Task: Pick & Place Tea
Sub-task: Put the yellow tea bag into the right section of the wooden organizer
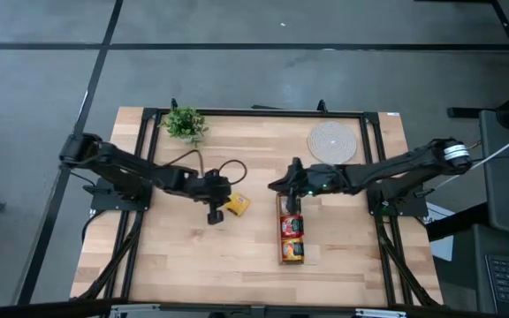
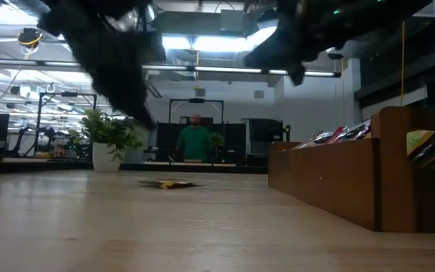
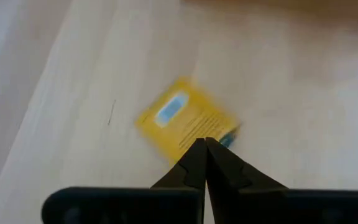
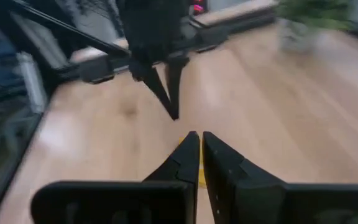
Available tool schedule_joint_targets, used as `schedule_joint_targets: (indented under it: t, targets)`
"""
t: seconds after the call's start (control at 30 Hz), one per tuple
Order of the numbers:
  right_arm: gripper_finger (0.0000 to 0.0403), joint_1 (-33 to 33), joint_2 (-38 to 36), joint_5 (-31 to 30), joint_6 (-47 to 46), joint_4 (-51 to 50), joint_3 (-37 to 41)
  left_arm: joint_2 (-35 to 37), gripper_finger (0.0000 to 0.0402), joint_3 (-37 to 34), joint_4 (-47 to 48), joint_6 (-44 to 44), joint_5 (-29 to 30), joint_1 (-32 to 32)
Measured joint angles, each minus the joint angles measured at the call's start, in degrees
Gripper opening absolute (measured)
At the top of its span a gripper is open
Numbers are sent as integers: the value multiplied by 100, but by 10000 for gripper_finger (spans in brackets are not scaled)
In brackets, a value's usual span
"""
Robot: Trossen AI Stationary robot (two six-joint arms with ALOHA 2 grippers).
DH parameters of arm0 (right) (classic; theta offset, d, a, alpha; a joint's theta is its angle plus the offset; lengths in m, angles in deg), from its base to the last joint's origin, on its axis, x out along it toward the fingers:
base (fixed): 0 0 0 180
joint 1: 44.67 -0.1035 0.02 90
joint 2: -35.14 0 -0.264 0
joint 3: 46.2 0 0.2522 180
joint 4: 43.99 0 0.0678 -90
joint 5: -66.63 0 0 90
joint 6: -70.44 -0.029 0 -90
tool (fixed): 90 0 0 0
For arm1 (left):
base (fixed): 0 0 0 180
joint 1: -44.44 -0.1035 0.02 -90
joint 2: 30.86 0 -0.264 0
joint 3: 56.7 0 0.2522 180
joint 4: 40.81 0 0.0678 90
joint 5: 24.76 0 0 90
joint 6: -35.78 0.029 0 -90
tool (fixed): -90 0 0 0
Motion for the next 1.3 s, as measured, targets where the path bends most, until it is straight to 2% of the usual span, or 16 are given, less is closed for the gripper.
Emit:
schedule_joint_targets:
  t: [0.1, 0.2, 0.3, 0.4, 0.57, 0.77, 0.93, 1.03, 1.3]
  targets:
    - [24, 97, 509, 576, 3, 545, -106, 308, 2, 2, -84, -249, 50, 246]
    - [24, 154, 1094, 1066, 5, 563, -474, 287, 2, -12, 55, -578, 46, 433]
    - [24, 164, 1673, 1544, 161, 276, -990, 119, 2, -4, 142, -842, 54, 549]
    - [23, 164, 2101, 1908, 491, -573, -1634, -94, 3, -13, 204, -989, 194, 627]
    - [23, 164, 2660, 1954, 1035, -2142, -2580, -438, 2, -4, 207, -1113, 152, 672]
    - [23, 241, 3189, 1948, 1271, -2281, -2871, -593, 2, -2, 567, -1326, 199, 709]
    - [23, 431, 3487, 1933, 1186, -2147, -2868, -552, 3, -21, 761, -1577, 564, 706]
    - [23, 508, 3601, 1914, 1185, -1945, -2868, -536, 2, -338, 334, -1747, 589, 650]
    - [23, 686, 3653, 1776, 1189, -2025, -2865, -526, 2, -1320, -1805, -2482, 258, 570]
